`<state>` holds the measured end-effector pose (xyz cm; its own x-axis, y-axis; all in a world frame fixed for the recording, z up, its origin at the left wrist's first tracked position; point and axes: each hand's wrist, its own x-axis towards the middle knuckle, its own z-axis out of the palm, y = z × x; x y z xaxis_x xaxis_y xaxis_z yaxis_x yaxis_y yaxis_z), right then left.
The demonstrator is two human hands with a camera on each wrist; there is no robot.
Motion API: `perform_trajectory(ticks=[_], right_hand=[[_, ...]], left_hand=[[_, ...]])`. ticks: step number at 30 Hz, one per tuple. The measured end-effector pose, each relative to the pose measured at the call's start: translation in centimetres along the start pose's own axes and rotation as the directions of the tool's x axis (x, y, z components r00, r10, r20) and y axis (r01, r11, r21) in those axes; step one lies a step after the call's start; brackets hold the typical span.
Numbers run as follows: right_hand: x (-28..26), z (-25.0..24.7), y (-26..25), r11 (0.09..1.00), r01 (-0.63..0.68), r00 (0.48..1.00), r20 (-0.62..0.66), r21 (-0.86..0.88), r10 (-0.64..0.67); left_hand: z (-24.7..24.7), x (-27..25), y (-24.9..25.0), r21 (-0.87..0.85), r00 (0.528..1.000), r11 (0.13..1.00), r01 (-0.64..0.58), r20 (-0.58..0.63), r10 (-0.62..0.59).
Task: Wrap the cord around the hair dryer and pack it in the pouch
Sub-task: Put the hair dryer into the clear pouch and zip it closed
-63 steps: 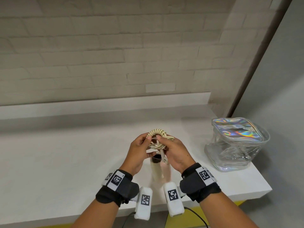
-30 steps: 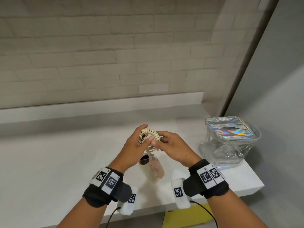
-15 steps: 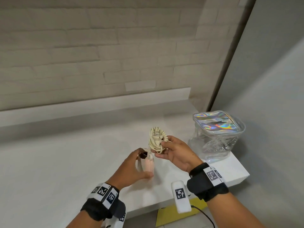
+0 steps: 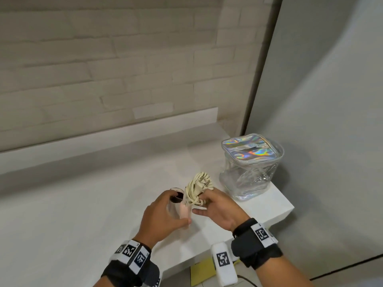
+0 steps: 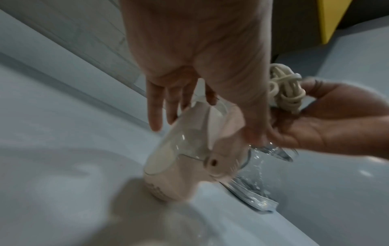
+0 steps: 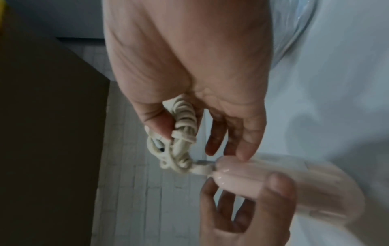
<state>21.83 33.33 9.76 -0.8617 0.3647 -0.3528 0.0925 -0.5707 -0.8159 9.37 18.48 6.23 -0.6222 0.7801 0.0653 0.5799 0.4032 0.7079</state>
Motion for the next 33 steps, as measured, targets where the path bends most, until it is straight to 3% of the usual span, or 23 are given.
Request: perform_trajectory(ticks=[3, 7, 10, 13, 16, 18, 20, 21, 22, 24, 26, 29, 31, 33], right_hand=[[-1.1, 0.1, -0.5, 0.972, 0.17, 0.972, -0.134, -0.163, -0.193], [-2.5, -0.3, 0.2, 0.889, 0.225, 0.943, -0.139, -0.398, -0.302], [-2.4, -0.4, 1.2, 0.827, 0.35, 0.861, -0.198, -0.441, -0.469], [-2.6, -0.7, 0.8, 0.798, 0.398, 0.803, -0.249, -0.453, -0.542], [-3.3, -2.6, -0.5, 0.761, 0.388, 0.738, -0.318, -0.521, -0.594], [-4.1, -4.4, -1.2, 0.746, 0.356, 0.732, -0.328, -0.563, -0.597], [-5.0, -6.4, -1.9, 0.714, 0.296, 0.711, -0.353, -0.634, -0.608], [-5.6, -7.4, -2.2, 0.694, 0.266, 0.701, -0.36, -0.669, -0.616], [-6.3, -8.2, -2.5, 0.678, 0.249, 0.696, -0.359, -0.692, -0.622], [-7.6, -9.5, -3.2, 0.649, 0.223, 0.696, -0.346, -0.727, -0.628], [-8.7, -10.3, -3.7, 0.608, 0.207, 0.692, -0.324, -0.766, -0.645], [-10.1, -11.8, -4.0, 0.584, 0.203, 0.67, -0.323, -0.786, -0.668], [-11.1, -12.6, -4.0, 0.584, 0.186, 0.673, -0.331, -0.79, -0.661], [-12.1, -13.2, -4.1, 0.583, 0.179, 0.668, -0.337, -0.792, -0.663]], left_hand=[[0.8, 0.9, 0.8, 0.152, 0.998, 0.988, -0.039, -0.048, 0.047], [1.6, 2.3, 2.4, 0.349, 0.989, 0.934, -0.078, -0.091, 0.117], [2.2, 3.0, 4.8, 0.358, 0.975, 0.923, -0.142, -0.109, 0.192], [3.6, 3.5, 7.5, 0.331, 0.965, 0.92, -0.211, -0.078, 0.249], [4.9, 3.9, 9.6, 0.265, 0.968, 0.935, -0.237, -0.014, 0.25], [4.7, 4.8, 10.0, 0.09, 0.969, 0.97, -0.224, 0.124, 0.213], [3.8, 6.4, 9.8, -0.094, 0.917, 0.985, -0.145, 0.362, 0.169], [3.4, 7.5, 9.8, -0.092, 0.879, 0.982, -0.167, 0.438, 0.19], [3.3, 8.6, 9.7, -0.044, 0.87, 0.97, -0.24, 0.434, 0.235], [3.6, 10.8, 10.6, 0.08, 0.887, 0.905, -0.418, 0.252, 0.387], [4.5, 12.8, 12.6, 0.192, 0.809, 0.786, -0.588, 0.125, 0.574], [6.7, 14.8, 15.6, 0.344, 0.685, 0.602, -0.721, 0.217, 0.696], [7.8, 15.5, 16.6, 0.376, 0.706, 0.603, -0.704, 0.274, 0.653], [8.2, 15.8, 16.5, 0.335, 0.75, 0.672, -0.661, 0.255, 0.611]])
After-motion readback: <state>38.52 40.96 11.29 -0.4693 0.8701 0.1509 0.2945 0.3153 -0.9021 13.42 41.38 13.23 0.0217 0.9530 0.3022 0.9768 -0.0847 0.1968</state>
